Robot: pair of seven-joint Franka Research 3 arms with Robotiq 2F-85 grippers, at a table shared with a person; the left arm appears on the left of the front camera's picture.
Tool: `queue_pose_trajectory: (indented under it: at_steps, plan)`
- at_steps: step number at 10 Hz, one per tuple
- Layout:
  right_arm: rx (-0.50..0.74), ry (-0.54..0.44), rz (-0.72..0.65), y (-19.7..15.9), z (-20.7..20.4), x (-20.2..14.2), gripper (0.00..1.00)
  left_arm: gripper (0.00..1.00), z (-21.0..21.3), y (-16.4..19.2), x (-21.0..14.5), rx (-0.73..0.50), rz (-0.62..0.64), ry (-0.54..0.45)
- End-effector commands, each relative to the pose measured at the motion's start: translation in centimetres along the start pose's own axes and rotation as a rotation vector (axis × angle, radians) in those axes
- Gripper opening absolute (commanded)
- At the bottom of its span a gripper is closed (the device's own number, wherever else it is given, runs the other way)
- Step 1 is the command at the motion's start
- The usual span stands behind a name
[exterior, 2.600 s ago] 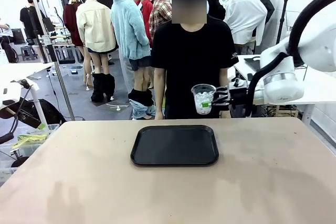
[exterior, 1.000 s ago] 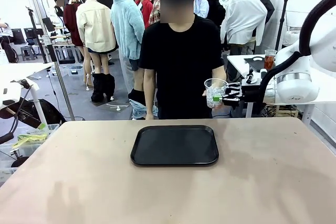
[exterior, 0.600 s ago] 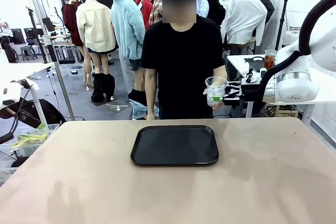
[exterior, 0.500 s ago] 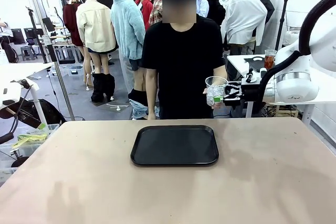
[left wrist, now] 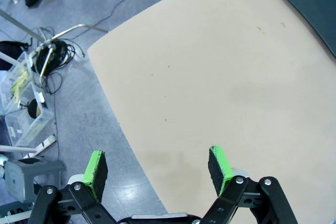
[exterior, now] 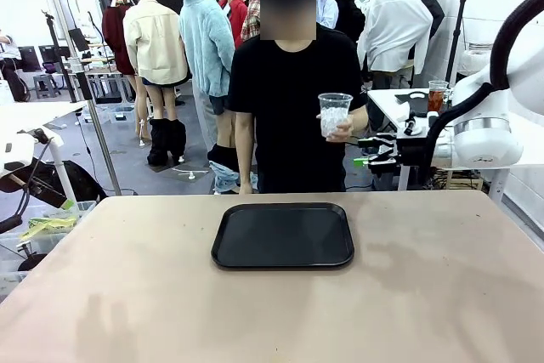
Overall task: Pour the drink into the iced cup.
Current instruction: Open the gripper to release the iced cup you were holding.
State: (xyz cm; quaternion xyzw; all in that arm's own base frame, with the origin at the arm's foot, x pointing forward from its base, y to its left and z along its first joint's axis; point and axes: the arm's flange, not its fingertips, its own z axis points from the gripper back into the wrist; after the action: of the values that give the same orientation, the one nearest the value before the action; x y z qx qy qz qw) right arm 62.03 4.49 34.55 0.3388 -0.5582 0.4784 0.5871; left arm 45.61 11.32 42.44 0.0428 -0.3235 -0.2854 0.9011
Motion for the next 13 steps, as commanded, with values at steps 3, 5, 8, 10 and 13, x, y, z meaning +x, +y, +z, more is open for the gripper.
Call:
queue_pose_trajectory:
  at_steps: [3,5,8,10,13]
  plan:
    - [-0.028,0.015,-0.016,0.6,1.8,-0.3,1.0,1.0,0.1,0.0,0.0,0.009,-0.001,-0.002]
    - [-0.028,0.015,-0.016,0.6,1.8,-0.3,1.0,1.0,0.1,0.0,0.0,0.009,-0.001,-0.002]
    - [-0.028,0.015,-0.016,0.6,1.8,-0.3,1.0,1.0,0.1,0.0,0.0,0.009,-0.001,-0.002]
    - [-0.029,0.017,-0.014,0.9,2.0,-0.2,1.0,1.0,0.1,0.0,0.0,0.009,-0.001,-0.002]
    - [-0.18,0.107,-0.115,3.1,6.3,-0.4,1.0,1.0,0.1,0.0,0.0,0.009,-0.001,-0.002]
